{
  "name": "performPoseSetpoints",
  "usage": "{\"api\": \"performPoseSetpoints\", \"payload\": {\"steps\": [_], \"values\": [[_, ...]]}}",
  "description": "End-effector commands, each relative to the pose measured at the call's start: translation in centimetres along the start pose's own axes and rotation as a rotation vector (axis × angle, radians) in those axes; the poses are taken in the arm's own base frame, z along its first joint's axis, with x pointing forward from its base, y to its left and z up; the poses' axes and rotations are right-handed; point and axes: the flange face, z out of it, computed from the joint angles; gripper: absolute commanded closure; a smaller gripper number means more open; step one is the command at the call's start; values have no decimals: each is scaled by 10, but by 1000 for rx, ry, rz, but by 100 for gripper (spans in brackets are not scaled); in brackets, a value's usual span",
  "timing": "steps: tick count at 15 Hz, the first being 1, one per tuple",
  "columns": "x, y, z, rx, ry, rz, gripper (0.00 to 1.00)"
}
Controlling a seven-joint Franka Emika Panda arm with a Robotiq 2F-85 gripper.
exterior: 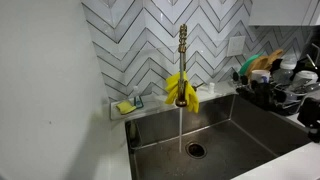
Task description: Close the tap
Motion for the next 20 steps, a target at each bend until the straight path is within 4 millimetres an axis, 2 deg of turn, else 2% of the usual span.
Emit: {"api": "performPoseSetpoints", "payload": {"steps": [1,5,7,10,14,17,20], "values": [[0,0,0,0,-1,0,0],[0,0,0,0,-1,0,0],[18,7,-3,-21,35,-39,0],[60,7,-27,-48,198,-190,0],[118,-8,-48,91,396,-303,0],[156,-20,-49,214,482,-355,0],[179,-30,-41,354,481,-423,0]]}}
